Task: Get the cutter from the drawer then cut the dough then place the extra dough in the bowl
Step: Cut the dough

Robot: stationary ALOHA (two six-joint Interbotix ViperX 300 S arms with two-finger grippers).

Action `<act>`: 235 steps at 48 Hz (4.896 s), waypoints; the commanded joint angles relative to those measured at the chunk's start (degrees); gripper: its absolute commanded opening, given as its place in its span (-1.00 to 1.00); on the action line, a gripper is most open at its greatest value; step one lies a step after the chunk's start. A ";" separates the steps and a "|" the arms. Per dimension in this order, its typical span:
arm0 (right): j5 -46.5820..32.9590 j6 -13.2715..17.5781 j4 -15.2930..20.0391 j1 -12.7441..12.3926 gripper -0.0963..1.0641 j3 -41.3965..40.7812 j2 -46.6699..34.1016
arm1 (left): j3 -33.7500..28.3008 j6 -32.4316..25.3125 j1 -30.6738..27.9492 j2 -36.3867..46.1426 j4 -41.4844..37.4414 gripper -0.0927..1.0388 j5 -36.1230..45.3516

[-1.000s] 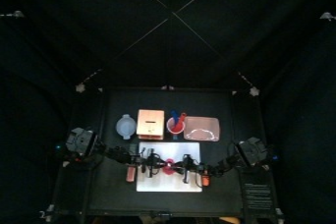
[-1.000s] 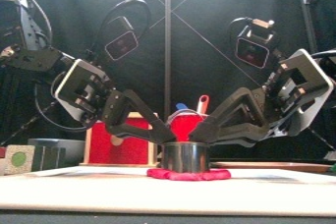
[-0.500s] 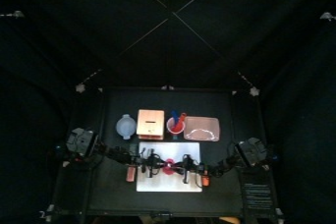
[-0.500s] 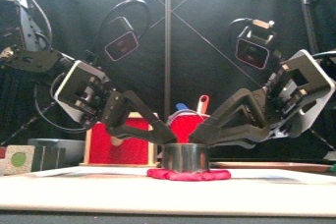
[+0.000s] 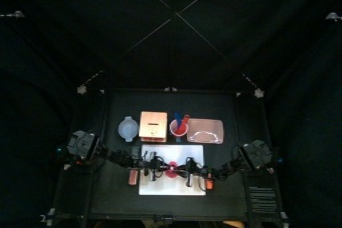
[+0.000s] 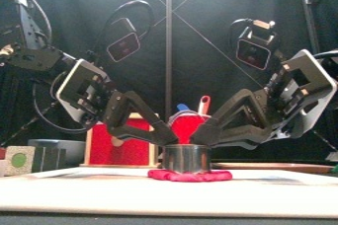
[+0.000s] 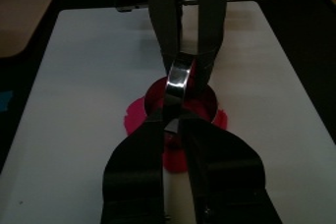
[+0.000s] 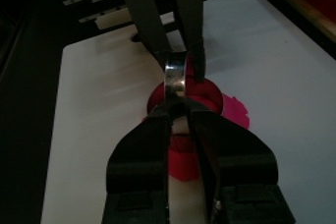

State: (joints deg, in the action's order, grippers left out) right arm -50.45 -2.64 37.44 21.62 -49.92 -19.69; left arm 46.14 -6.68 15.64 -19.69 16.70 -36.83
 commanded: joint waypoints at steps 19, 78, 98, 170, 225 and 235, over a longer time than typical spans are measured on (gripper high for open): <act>4.83 0.88 1.32 -2.90 -0.14 0.26 -1.41 | -0.53 2.72 1.41 -2.37 0.35 -0.07 4.04; 11.34 1.05 1.32 -5.89 -0.14 2.20 -0.44 | -1.49 4.48 0.70 -2.46 0.35 -0.07 10.72; 11.07 0.00 -0.44 -5.98 -0.14 0.18 4.75 | 1.67 2.72 2.55 4.48 -4.48 -0.07 7.38; 15.56 0.44 -3.34 -7.03 0.23 2.64 6.50 | 4.22 1.58 1.67 8.88 -3.69 0.22 2.99; 25.49 0.44 -20.21 -10.90 0.65 8.44 13.97 | 7.91 -0.70 -1.14 15.64 -0.53 0.46 1.23; 40.25 0.70 -26.10 -12.92 0.65 13.71 15.03 | 8.09 -0.70 -0.53 15.73 0.88 0.36 1.58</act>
State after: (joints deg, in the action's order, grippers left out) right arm -14.85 -2.02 12.74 9.23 -39.20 -7.38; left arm 55.11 -7.29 14.68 -5.19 17.05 -34.80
